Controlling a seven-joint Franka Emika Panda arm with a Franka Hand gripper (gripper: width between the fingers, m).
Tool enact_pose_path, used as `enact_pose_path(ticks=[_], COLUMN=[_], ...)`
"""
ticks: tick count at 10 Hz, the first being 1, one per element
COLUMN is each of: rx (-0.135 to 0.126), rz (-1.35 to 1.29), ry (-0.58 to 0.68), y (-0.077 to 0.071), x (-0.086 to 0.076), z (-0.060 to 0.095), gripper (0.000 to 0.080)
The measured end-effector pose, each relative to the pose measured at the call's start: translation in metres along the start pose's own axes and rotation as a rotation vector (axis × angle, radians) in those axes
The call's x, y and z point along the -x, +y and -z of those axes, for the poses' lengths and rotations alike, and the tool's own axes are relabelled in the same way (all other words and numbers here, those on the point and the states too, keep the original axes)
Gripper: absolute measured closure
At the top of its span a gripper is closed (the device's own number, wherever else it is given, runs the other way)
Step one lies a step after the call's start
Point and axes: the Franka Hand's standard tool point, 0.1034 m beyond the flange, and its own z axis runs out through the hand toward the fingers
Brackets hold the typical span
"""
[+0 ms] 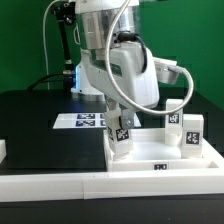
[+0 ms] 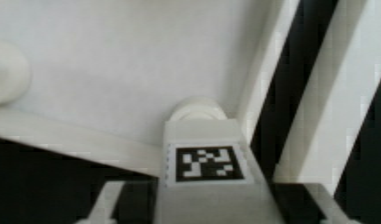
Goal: Assemble square table
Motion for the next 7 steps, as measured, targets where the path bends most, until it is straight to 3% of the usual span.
enact_pose_path(ticks=[4, 5, 6, 7], rx=[-0.008, -0.009, -0.009, -0.008], rz=[-0.181, -0.179, -0.174, -0.136], ry=[-0.028, -0.03, -0.031, -0.031], y=[-0.0013, -0.0015, -0.0016, -0.0014], x=[0.0055, 0.0063, 0.007, 0.0069], z=[-0.0015, -0.0016, -0.0017, -0.0017], gripper=[0.0508, 0.0426, 0.0426, 0.0288])
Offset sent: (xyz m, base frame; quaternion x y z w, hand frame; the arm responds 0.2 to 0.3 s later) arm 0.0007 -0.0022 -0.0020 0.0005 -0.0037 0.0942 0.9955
